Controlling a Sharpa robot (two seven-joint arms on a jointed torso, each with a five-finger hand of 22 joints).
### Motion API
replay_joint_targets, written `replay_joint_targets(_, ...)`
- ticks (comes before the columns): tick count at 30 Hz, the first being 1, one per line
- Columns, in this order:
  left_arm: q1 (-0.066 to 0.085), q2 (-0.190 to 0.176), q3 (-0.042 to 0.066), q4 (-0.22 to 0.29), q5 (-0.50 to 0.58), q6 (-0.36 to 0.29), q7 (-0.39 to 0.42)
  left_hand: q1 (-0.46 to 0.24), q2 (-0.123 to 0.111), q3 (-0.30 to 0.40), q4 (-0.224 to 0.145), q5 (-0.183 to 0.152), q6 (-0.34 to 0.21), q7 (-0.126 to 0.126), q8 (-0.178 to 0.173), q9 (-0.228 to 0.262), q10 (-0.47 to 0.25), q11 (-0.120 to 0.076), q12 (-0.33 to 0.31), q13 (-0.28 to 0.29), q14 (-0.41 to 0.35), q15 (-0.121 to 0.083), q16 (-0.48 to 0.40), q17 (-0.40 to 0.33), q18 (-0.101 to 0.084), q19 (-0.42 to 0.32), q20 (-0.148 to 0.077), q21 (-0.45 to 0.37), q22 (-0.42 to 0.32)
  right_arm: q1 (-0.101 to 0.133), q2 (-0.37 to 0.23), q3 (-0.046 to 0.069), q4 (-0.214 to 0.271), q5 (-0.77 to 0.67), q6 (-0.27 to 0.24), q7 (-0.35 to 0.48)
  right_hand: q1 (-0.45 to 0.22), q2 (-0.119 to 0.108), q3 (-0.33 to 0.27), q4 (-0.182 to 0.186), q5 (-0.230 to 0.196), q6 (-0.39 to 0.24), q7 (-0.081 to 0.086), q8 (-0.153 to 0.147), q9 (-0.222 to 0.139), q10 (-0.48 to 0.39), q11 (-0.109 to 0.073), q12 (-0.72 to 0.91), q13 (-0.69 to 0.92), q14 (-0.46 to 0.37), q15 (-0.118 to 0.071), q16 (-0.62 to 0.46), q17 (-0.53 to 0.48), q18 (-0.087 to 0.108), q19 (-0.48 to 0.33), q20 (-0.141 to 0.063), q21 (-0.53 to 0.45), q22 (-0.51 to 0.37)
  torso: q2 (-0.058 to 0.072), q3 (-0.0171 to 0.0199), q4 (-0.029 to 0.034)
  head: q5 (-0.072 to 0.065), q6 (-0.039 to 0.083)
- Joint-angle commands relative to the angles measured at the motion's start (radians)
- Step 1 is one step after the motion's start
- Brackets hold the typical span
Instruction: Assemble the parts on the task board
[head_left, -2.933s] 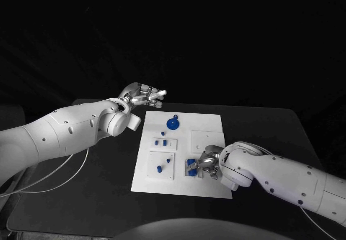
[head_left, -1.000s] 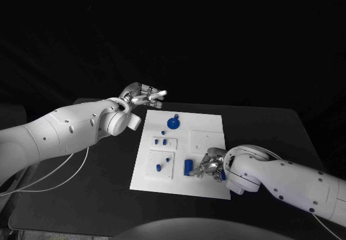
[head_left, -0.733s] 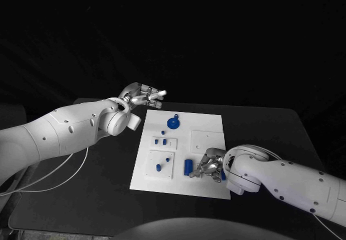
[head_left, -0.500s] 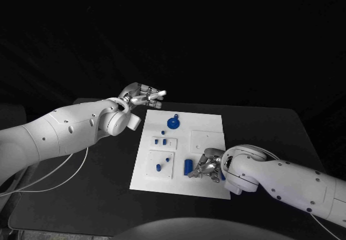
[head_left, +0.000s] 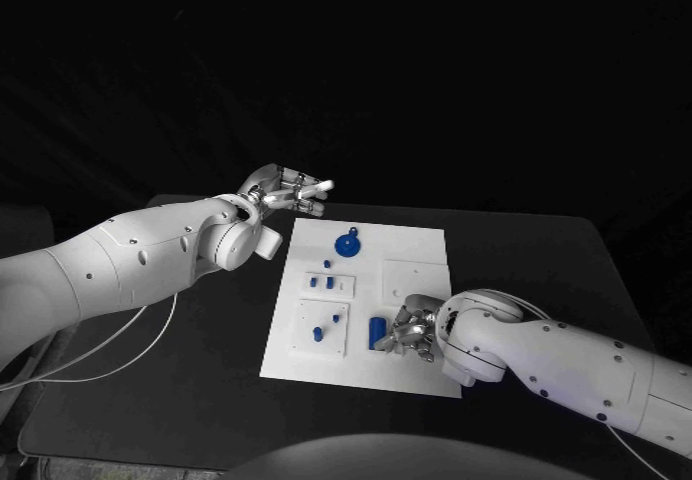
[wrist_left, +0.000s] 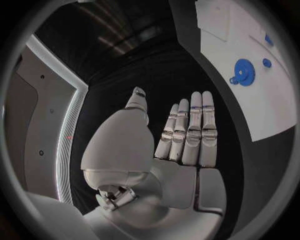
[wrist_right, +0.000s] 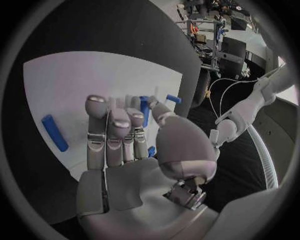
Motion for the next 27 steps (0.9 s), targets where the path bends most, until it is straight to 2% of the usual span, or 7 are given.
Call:
replay_joint_targets(1, 0.001, 0.001, 0.0, 0.001, 0.0, 0.013, 0.003, 0.0, 0.013, 0.003, 0.006, -0.001, -0.003, 0.002, -0.002, 0.0, -0.004, 0.001, -0.002, 0.001, -0.007, -0.002, -0.002, 0.001, -0.011, 0.005, 0.002, 0.005, -0.001, -0.004, 0.006, -0.001, -0.007, -0.02, -0.012, -0.007, -0.014, 0.008, 0.015, -0.023, 0.0, 0.0, -0.005, 0.004, 0.008, 0.004, -0.005, -0.003, 0.0, 0.003, -0.007, 0.003, -0.001, -0.007, 0.049, -0.01, 0.006, -0.002, 0.0, 0.0003, -0.0003, 0.001, -0.002)
replay_joint_targets(12, 0.001, -0.001, 0.0, 0.002, 0.0, 0.012, 0.002, 0.0, 0.013, 0.003, 0.006, -0.001, -0.003, 0.002, -0.002, 0.0, -0.004, 0.001, -0.002, 0.001, -0.007, -0.002, -0.002, 0.001, -0.011, 0.005, 0.002, 0.005, -0.001, -0.01, 0.004, -0.001, -0.012, -0.027, -0.04, -0.001, -0.032, 0.014, 0.021, -0.031, 0.008, 0.002, -0.006, 0.004, 0.019, 0.006, -0.005, 0.002, 0.005, 0.002, -0.008, 0.002, -0.004, -0.007, 0.05, -0.011, 0.01, -0.002, 0.0, 0.0004, -0.0006, 0.002, -0.002)
replay_joint_targets(15, 0.001, -0.001, 0.0, 0.002, 0.0, 0.012, 0.002, 0.0, 0.013, 0.003, 0.006, -0.001, -0.003, 0.002, -0.002, 0.0, -0.004, 0.001, -0.002, 0.001, -0.007, -0.002, -0.002, 0.001, -0.011, 0.005, 0.002, 0.005, -0.001, -0.01, -0.006, -0.001, -0.006, -0.014, -0.042, 0.006, -0.051, -0.005, 0.008, -0.019, 0.035, 0.004, -0.005, 0.004, 0.02, 0.005, -0.005, 0.001, 0.005, 0.002, -0.008, 0.002, -0.005, -0.006, 0.049, -0.011, 0.01, -0.003, 0.0, 0.0007, -0.0006, 0.001, -0.001)
replay_joint_targets(19, 0.001, -0.003, 0.0, 0.002, -0.001, 0.012, 0.002, 0.0, 0.013, 0.003, 0.006, -0.001, -0.003, 0.002, -0.002, 0.0, -0.004, 0.001, -0.002, 0.001, -0.007, -0.002, -0.002, 0.001, -0.011, 0.005, 0.002, 0.005, -0.001, -0.01, -0.03, 0.003, 0.011, 0.008, -0.043, 0.019, -0.061, -0.047, -0.005, 0.036, 0.0, -0.019, 0.007, 0.003, 0.007, 0.001, 0.003, 0.019, 0.021, 0.002, -0.004, 0.001, -0.006, -0.003, 0.049, -0.009, 0.007, -0.006, 0.0, 0.0012, -0.0009, 0.0, -0.001)
replay_joint_targets(22, 0.001, -0.004, 0.0, 0.001, -0.001, 0.011, 0.002, 0.0, 0.013, 0.003, 0.006, -0.001, -0.003, 0.002, -0.002, 0.0, -0.004, 0.001, -0.002, 0.001, -0.007, -0.002, -0.002, 0.001, -0.011, 0.005, 0.002, 0.005, -0.001, -0.01, -0.057, 0.019, 0.03, 0.023, -0.037, 0.028, -0.042, -0.104, 0.012, 0.127, -0.027, -0.037, 0.018, 0.003, -0.025, -0.001, 0.011, 0.024, 0.028, 0.002, 0.001, 0.003, -0.006, 0.003, 0.049, -0.003, 0.009, -0.006, -0.001, 0.0008, -0.002, -0.002, 0.001)
replay_joint_targets(25, 0.001, -0.006, 0.0, 0.001, -0.001, 0.01, 0.003, -0.003, 0.014, 0.002, 0.003, -0.001, -0.002, 0.001, -0.002, 0.0, -0.003, 0.001, -0.002, 0.001, -0.006, -0.003, -0.002, 0.002, -0.011, 0.005, 0.002, 0.005, -0.004, -0.01, -0.085, 0.046, 0.048, 0.037, -0.015, 0.05, -0.032, -0.115, 0.006, 0.156, -0.032, -0.052, 0.026, 0.002, -0.046, -0.001, 0.014, 0.023, 0.029, 0.001, 0.003, 0.003, -0.005, 0.005, 0.049, -0.002, 0.011, -0.005, -0.001, 0.0004, -0.0029, -0.005, 0.002)
replay_joint_targets(27, 0.001, -0.007, 0.0, 0.001, -0.001, 0.009, 0.003, -0.003, 0.014, 0.002, 0.003, -0.001, -0.002, 0.001, -0.002, 0.0, -0.003, 0.001, -0.002, 0.001, -0.006, -0.003, -0.002, 0.002, -0.011, 0.005, 0.002, 0.005, -0.004, -0.01, -0.11, 0.071, 0.06, 0.055, 0.02, 0.082, -0.021, -0.106, 0.007, 0.159, -0.033, -0.063, 0.03, 0.001, -0.06, 0.0, 0.016, 0.025, 0.03, 0.001, 0.004, 0.004, -0.004, 0.006, 0.049, 0.0, 0.011, -0.005, -0.001, 0.0006, -0.0028, -0.009, 0.003)
